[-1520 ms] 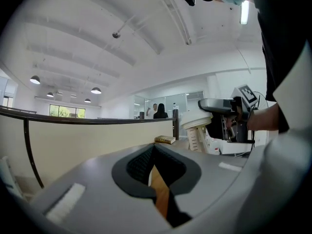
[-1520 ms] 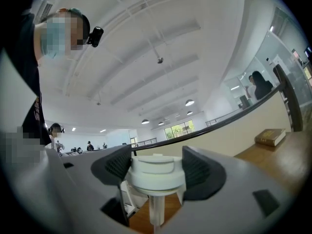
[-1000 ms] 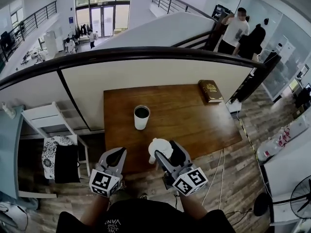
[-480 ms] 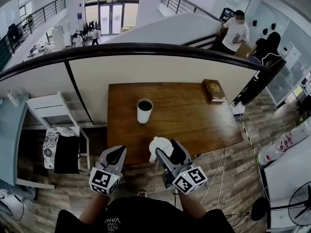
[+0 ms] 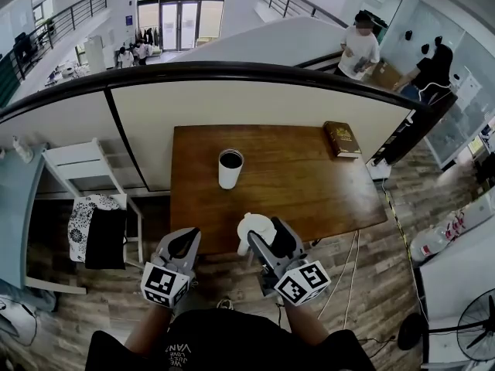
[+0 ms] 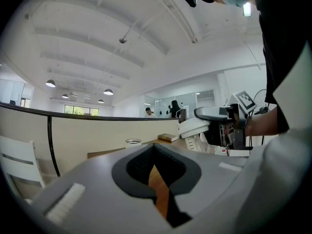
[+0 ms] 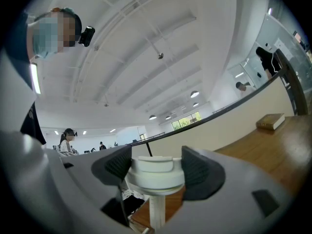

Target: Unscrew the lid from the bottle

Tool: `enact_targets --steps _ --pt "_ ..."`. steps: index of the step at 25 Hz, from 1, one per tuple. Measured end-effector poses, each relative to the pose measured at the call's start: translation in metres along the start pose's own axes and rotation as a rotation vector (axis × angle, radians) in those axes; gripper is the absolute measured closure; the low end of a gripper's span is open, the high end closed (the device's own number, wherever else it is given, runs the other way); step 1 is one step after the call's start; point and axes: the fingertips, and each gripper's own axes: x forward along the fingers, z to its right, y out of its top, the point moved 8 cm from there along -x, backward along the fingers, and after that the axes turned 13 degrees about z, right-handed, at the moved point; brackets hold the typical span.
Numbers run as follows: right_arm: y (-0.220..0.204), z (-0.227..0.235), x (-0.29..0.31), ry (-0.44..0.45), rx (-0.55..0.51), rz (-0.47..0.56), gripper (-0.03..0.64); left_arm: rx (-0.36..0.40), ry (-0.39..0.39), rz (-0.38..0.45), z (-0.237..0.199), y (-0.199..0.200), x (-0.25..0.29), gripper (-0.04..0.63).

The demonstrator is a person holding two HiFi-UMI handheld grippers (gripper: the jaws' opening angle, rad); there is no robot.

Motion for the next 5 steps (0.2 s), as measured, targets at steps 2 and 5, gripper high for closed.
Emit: enact_targets --steps 2,5 --pt "-0.0002 0.0006 0.0005 0.002 -0.001 0.002 0.298 0.004 0.0 0.0 -0.0003 -0.0011 0.0005 0.584" --pt "-0.0009 0.0012 0.0016 0.003 -0.002 0.005 0.298 0.004 -0.001 0.001 -0.001 -0.0027 0.0009 0.584"
